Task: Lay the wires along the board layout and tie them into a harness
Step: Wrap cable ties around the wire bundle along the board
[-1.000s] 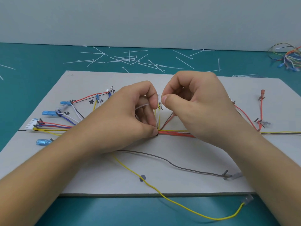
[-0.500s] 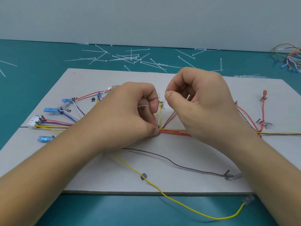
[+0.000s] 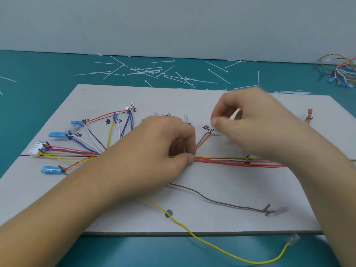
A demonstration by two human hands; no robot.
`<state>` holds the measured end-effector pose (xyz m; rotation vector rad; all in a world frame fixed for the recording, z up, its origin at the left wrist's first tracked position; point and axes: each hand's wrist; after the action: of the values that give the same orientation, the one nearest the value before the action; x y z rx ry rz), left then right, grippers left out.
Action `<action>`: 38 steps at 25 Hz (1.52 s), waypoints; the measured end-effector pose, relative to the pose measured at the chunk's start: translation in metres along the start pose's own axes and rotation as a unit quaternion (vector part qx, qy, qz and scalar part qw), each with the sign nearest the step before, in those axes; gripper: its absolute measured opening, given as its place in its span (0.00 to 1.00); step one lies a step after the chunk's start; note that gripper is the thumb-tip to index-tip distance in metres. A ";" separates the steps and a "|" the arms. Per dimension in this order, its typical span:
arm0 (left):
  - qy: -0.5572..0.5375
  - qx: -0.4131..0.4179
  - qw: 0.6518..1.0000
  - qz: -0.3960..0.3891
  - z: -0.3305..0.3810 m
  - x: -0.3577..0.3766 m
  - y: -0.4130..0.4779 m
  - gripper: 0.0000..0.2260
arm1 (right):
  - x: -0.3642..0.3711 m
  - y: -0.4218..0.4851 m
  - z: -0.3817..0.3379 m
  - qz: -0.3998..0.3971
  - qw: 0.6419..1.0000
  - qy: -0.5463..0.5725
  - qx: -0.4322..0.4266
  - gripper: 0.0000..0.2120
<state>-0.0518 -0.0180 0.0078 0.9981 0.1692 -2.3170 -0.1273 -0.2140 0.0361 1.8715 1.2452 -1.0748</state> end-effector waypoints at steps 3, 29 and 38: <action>0.018 0.008 1.000 0.000 0.000 -0.002 0.001 0.05 | 0.009 -0.007 -0.006 -0.086 0.993 -0.071 -0.039 0.01; 0.101 -0.032 0.994 -0.020 0.012 -0.007 0.010 0.09 | 0.021 0.002 -0.012 0.030 0.985 -0.164 -0.044 0.05; 0.120 -0.043 0.992 -0.001 0.017 -0.002 0.010 0.10 | 0.029 0.004 -0.020 0.047 0.980 -0.193 -0.033 0.14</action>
<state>-0.0554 -0.0310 0.0220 1.2294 0.3626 -2.1669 -0.1118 -0.1870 0.0202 1.5605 0.9471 -1.2550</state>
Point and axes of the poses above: each hand's wrist, its own y-axis towards the middle knuckle, its own x-axis out of the palm, z = x × y, and after that the axes turned 7 degrees about -y, right-handed
